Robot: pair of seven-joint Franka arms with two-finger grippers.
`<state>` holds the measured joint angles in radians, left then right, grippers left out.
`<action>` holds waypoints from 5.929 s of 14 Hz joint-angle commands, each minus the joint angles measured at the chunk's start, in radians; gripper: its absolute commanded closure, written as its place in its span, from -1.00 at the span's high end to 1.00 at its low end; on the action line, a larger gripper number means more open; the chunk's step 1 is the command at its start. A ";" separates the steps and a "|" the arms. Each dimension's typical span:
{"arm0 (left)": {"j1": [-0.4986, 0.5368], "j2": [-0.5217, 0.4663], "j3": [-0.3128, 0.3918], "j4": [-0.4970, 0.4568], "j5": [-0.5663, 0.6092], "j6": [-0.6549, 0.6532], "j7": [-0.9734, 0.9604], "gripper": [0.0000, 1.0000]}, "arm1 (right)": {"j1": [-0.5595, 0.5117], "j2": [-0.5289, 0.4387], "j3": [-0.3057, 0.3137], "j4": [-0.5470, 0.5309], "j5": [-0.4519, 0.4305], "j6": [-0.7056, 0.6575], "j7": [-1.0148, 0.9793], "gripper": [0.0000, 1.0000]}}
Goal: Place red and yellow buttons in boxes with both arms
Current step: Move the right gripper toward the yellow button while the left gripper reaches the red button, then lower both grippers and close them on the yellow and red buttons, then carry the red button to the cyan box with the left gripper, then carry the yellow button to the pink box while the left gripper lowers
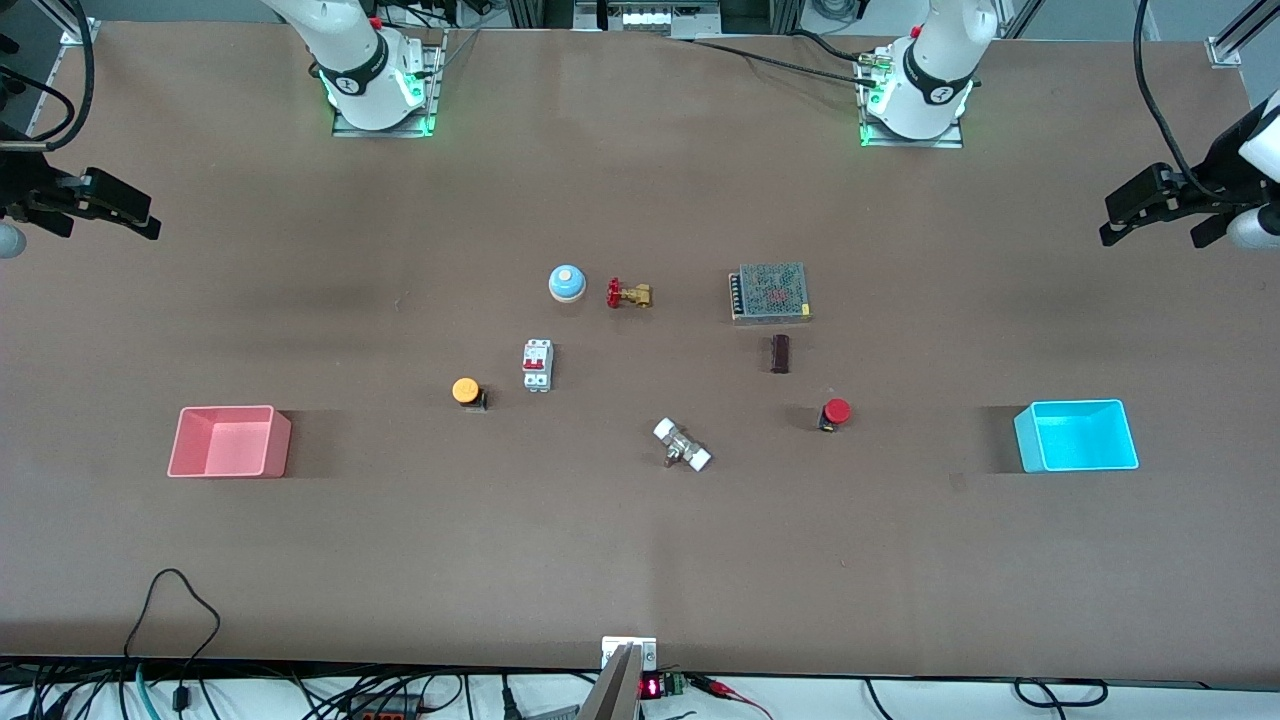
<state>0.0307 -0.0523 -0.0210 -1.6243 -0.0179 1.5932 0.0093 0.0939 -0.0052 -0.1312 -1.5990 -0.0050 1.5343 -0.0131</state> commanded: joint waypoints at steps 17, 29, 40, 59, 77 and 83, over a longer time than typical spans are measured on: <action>-0.020 0.371 -0.192 -0.069 -0.013 0.436 -0.302 1.00 | 0.136 0.244 0.012 -0.019 0.017 0.185 0.025 1.00; -0.137 0.589 -0.189 -0.135 -0.005 0.725 -0.462 1.00 | 0.288 0.524 0.012 -0.019 0.149 0.440 0.183 1.00; -0.161 0.651 -0.180 -0.138 0.096 0.772 -0.523 0.61 | 0.392 0.645 0.010 -0.019 0.137 0.569 0.315 1.00; -0.056 0.560 -0.178 -0.106 0.096 0.688 -0.468 -0.43 | 0.383 0.722 0.005 0.001 0.140 0.618 0.315 0.66; 0.327 0.575 -0.178 0.001 0.085 0.556 0.136 -0.43 | 0.362 0.621 -0.094 0.116 0.134 0.546 0.231 -0.62; 0.385 0.629 -0.177 0.001 0.095 0.567 0.239 -0.43 | 0.305 0.596 -0.317 0.113 0.135 0.434 -0.049 -0.62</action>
<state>0.3893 0.5496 -0.1879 -1.6370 0.0621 2.1611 0.1994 0.4364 0.5963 -0.4143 -1.4720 0.1306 1.9952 0.0213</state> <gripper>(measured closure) 0.577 0.581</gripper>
